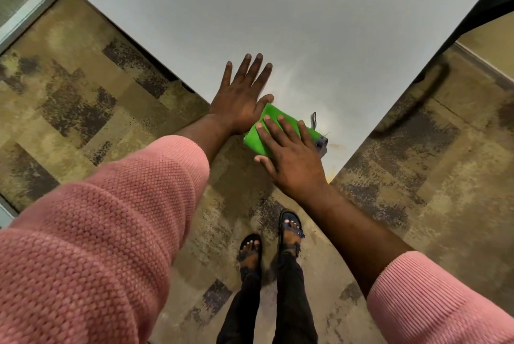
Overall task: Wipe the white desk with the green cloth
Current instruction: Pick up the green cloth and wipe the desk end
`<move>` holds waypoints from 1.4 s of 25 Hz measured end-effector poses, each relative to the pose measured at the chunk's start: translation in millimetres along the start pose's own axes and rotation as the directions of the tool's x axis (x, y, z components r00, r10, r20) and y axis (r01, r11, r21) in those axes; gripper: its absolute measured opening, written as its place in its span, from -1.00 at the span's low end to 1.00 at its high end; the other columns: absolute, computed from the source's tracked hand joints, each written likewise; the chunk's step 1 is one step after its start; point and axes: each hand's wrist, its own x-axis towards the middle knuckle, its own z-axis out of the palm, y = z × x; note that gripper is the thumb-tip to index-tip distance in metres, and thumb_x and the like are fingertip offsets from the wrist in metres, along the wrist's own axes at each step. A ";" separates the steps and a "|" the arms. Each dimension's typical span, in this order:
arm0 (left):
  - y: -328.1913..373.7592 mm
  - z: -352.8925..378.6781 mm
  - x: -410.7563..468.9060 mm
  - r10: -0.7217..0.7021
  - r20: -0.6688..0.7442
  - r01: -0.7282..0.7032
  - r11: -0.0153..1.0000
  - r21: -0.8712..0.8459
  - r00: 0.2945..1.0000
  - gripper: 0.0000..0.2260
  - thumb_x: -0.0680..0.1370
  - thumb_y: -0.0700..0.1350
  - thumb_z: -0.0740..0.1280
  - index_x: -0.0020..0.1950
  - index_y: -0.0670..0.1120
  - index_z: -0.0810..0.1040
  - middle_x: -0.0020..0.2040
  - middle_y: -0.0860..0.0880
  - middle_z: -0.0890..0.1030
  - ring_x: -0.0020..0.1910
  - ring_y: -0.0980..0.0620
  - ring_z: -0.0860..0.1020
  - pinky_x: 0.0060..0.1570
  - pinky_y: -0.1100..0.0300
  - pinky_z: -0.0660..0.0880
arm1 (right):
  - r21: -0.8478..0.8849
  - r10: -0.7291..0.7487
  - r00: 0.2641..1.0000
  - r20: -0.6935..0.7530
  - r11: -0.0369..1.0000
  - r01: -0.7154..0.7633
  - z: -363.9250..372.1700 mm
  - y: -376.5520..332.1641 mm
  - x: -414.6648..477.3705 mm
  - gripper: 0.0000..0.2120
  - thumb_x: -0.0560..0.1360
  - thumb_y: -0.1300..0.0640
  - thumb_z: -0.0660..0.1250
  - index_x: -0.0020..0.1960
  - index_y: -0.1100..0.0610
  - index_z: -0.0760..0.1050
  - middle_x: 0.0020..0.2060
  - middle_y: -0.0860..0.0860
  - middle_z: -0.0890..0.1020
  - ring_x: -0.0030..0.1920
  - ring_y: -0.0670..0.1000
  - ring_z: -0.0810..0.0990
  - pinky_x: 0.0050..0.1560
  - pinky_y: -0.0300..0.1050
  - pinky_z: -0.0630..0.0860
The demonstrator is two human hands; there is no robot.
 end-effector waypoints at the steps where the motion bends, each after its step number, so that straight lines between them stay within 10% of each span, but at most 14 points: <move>1: -0.1 0.8 0.8 0.002 -0.003 -0.002 1.000 -0.001 1.000 -0.39 0.71 0.19 -0.07 0.71 -0.03 -0.06 0.71 -0.11 -0.09 0.69 -0.13 -0.12 0.61 -0.26 -0.13 | 0.012 0.009 1.000 -0.019 1.000 -0.009 2.0 -1.3 0.2 -0.43 0.70 -0.15 0.14 0.65 0.02 0.20 0.64 0.01 0.25 0.65 0.13 0.15 0.63 0.26 0.02; 17: 2.6 -0.7 0.3 -0.013 0.020 0.014 0.999 -0.032 1.000 -0.38 0.70 0.20 -0.08 0.71 -0.03 -0.09 0.71 -0.10 -0.12 0.69 -0.12 -0.17 0.61 -0.26 -0.17 | -0.035 -0.123 0.992 -0.037 0.992 0.122 18.8 41.3 -108.0 -0.33 0.55 0.05 0.22 0.65 0.02 0.20 0.63 -0.02 0.24 0.67 0.07 0.11 0.63 0.25 0.05; 35: -1.0 6.3 2.5 -0.022 -0.005 0.022 0.999 -0.031 1.000 -0.39 0.70 0.23 -0.13 0.70 0.02 -0.16 0.71 -0.05 -0.16 0.69 -0.06 -0.21 0.62 -0.23 -0.18 | 0.231 0.233 0.955 -0.183 0.954 -0.189 -4.7 76.4 -62.0 -0.41 0.56 0.20 0.41 0.56 0.03 0.36 0.56 -0.02 0.40 0.62 0.04 0.22 0.64 0.14 -0.04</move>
